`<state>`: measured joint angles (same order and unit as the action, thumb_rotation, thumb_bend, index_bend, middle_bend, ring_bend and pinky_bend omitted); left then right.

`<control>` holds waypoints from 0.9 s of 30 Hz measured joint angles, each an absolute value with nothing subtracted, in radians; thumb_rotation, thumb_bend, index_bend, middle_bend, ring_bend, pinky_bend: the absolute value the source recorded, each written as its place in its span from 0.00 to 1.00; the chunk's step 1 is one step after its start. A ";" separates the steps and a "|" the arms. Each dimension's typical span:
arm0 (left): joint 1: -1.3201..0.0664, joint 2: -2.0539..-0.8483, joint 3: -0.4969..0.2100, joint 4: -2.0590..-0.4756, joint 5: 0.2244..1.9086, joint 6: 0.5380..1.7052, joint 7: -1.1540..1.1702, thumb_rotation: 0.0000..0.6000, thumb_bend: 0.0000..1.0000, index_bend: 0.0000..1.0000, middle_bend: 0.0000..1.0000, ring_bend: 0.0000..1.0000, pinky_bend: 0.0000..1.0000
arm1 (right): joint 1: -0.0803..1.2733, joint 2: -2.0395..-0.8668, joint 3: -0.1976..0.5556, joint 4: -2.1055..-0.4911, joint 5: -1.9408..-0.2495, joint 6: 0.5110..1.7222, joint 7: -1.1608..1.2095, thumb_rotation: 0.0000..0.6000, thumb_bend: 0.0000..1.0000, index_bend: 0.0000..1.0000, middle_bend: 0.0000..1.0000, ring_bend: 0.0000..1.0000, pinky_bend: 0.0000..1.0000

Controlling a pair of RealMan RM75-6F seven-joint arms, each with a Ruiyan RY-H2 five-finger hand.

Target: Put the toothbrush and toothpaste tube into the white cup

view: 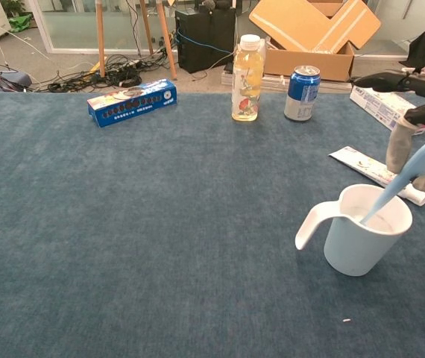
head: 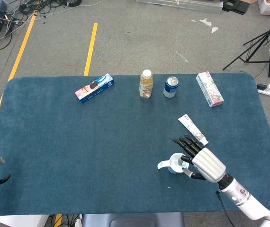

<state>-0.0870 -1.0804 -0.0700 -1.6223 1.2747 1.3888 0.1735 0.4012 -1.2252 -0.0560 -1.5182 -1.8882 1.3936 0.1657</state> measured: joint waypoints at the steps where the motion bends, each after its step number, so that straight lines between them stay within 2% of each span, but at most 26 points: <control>1: -0.087 -1.080 -0.070 -1.622 1.274 1.388 0.173 1.00 0.00 0.47 0.25 0.25 0.31 | 0.404 -1.231 -0.056 -1.510 -1.883 1.388 0.172 1.00 0.30 0.54 0.04 0.00 0.06; 15: -0.087 -1.080 -0.069 -1.622 1.274 1.387 0.174 1.00 0.00 0.47 0.25 0.25 0.31 | 0.414 -1.238 -0.064 -1.493 -1.871 1.388 0.189 1.00 0.24 0.30 0.03 0.00 0.06; 25: -0.087 -1.081 -0.070 -1.622 1.274 1.388 0.174 1.00 0.00 0.47 0.25 0.25 0.31 | 0.387 -1.211 -0.051 -1.503 -1.864 1.475 0.201 1.00 0.24 0.29 0.04 0.00 0.06; 27: -0.086 -1.081 -0.070 -1.622 1.275 1.390 0.174 1.00 0.00 0.47 0.25 0.25 0.31 | 0.373 -1.204 -0.041 -1.507 -1.848 1.501 0.194 1.00 0.24 0.29 0.07 0.00 0.11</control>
